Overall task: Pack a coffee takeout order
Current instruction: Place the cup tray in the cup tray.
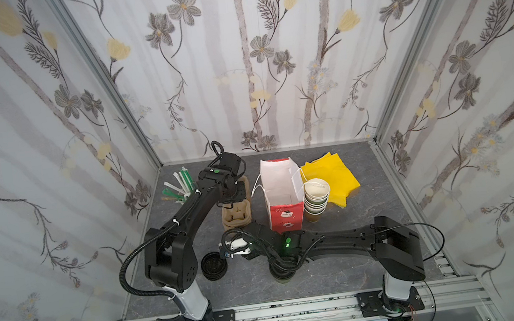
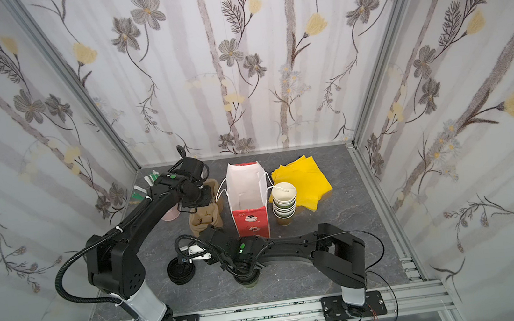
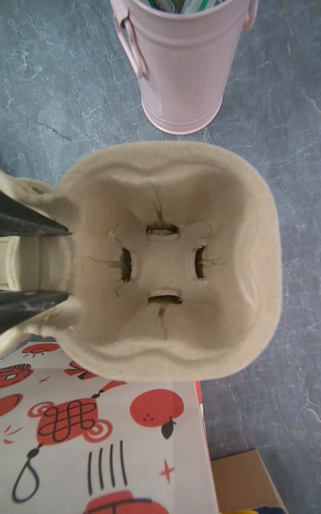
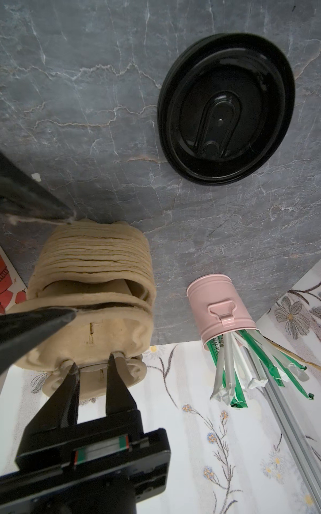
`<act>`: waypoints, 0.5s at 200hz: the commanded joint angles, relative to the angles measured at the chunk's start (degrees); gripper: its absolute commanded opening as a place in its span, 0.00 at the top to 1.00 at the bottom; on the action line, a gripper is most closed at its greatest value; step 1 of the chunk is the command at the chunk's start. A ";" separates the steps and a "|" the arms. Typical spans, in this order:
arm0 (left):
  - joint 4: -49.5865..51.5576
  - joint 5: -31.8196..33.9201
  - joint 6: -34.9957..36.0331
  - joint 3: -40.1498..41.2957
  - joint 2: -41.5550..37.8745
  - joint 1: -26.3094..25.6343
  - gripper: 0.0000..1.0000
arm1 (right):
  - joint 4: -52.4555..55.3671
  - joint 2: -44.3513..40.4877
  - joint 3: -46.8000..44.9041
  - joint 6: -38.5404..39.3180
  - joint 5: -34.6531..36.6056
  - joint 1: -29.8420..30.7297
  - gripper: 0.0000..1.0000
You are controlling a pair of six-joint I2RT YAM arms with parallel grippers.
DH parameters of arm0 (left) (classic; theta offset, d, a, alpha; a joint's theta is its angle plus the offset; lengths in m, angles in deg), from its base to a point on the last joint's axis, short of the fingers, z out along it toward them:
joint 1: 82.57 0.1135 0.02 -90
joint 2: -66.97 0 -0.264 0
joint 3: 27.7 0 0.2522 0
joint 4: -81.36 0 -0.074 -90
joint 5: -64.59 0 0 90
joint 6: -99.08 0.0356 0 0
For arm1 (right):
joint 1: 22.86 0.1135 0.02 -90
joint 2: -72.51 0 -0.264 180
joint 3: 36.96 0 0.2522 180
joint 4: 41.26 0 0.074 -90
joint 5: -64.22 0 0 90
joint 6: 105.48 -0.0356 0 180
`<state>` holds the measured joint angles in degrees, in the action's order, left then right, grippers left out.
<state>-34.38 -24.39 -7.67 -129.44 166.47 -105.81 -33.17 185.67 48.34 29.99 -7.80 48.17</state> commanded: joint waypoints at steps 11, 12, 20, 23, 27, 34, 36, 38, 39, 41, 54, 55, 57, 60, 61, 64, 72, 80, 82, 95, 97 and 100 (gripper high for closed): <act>1.35 -0.71 0.41 0.17 0.54 0.05 0.72 | 0.23 1.00 0.79 -0.46 0.65 -0.25 0.50; 1.35 -0.73 0.41 0.13 0.53 0.04 0.72 | 0.32 1.00 0.79 -0.47 0.65 -0.26 0.50; 1.27 -0.81 0.32 0.03 0.61 0.04 0.72 | 0.41 1.01 0.56 -0.61 0.74 -0.27 0.51; 1.31 -0.81 0.24 -0.05 0.68 0.00 0.72 | 0.40 0.96 0.48 -0.64 0.83 -0.27 0.51; 1.29 -0.74 0.23 -0.14 0.54 0.04 0.72 | 0.40 0.89 0.32 -0.77 0.88 -0.27 0.51; 1.35 -0.60 0.19 -0.39 0.49 0.04 0.73 | 0.40 0.44 -0.02 -1.10 0.72 -0.33 0.51; 1.35 -0.52 0.15 -0.47 0.44 0.04 0.73 | 0.40 0.18 -0.08 -1.29 0.56 -0.31 0.51; 1.35 -0.45 0.14 -0.55 0.41 0.04 0.72 | 0.40 -0.01 -0.20 -1.40 0.39 -0.33 0.51; 1.35 -0.43 0.14 -0.58 0.33 0.04 0.73 | 0.40 -0.16 -0.23 -1.47 0.35 -0.30 0.51; 1.35 -0.36 0.19 -0.67 0.23 0.02 0.73 | 0.38 -0.39 -0.44 -1.67 0.12 -0.30 0.51; 1.51 -0.03 0.16 -1.28 -0.17 0.04 0.72 | -0.01 -2.74 -1.59 -3.16 -1.46 -0.29 0.51; 1.52 -0.04 0.20 -1.34 -0.26 0.04 0.72 | -0.07 -2.98 -1.72 -3.27 -1.68 -0.28 0.51; 1.59 0.08 0.22 -1.43 -0.36 0.04 0.72 | -0.16 -3.42 -1.93 -3.57 -2.12 -0.27 0.51; 1.66 0.12 0.20 -1.55 -0.47 0.04 0.72 | -0.21 -4.11 -2.28 -4.01 -2.66 -0.33 0.51; 1.68 0.17 0.21 -1.60 -0.55 0.04 0.72 | -0.17 -4.32 -2.37 -4.18 -2.98 -0.34 0.51; 1.77 0.25 0.15 -1.70 -0.71 0.04 0.72 | -0.38 -4.99 -2.76 -4.65 -3.68 -0.33 0.51; 1.88 0.54 0.21 -1.76 -1.06 0.04 0.71 | -1.03 -6.99 -4.08 -5.92 -5.40 -0.30 0.50; 1.96 0.81 0.23 -1.70 -1.24 0.17 0.71 | -1.83 -8.86 -5.66 -7.16 -7.05 -0.34 0.50; 1.97 0.83 0.30 -1.67 -1.24 0.21 0.71 | -2.14 -9.30 -5.97 -7.46 -7.27 -0.35 0.50; 2.14 1.18 0.32 -1.53 -1.10 0.42 0.70 | -3.33 -11.80 -8.45 -9.05 -8.91 -0.27 0.50; 2.19 1.29 0.25 -1.56 -1.10 0.40 0.71 | -3.54 -12.15 -8.73 -9.32 -9.10 -0.21 0.50; 2.23 1.27 0.23 -1.56 -1.04 0.39 0.71 | -3.71 -12.72 -9.17 -9.71 -9.34 -0.20 0.50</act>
<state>-33.38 -24.17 -7.59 -130.60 165.64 -105.70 -33.54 176.12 41.92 24.73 -12.11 47.82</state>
